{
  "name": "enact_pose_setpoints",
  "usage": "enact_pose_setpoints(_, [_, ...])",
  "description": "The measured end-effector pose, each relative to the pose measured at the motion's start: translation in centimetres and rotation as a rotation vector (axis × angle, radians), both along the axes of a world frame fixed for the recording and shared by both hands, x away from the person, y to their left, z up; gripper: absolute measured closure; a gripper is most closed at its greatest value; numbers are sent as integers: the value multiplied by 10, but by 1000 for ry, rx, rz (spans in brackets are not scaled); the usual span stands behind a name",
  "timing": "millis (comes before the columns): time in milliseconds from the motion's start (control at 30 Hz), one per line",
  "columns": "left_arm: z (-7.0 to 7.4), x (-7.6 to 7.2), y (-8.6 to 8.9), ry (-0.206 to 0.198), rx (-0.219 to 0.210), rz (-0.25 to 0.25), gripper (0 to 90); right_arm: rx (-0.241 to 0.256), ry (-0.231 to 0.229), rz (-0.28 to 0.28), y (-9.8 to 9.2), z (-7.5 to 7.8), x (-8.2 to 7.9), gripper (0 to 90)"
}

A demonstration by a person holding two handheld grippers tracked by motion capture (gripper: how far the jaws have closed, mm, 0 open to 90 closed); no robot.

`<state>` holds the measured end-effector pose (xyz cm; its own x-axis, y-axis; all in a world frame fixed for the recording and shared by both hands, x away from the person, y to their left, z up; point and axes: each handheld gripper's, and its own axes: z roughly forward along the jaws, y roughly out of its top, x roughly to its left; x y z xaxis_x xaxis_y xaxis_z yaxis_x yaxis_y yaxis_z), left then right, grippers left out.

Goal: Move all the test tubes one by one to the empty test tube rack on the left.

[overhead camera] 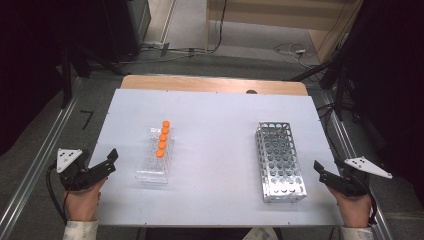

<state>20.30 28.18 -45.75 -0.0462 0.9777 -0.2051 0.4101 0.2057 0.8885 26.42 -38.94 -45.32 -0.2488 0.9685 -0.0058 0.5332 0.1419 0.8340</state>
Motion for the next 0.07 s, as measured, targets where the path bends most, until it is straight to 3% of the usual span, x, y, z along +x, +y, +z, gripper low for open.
enact_pose_setpoints(67, [-1,0,2,-3,-10,11,108,-1,2,-12,-2,-4,2,203])
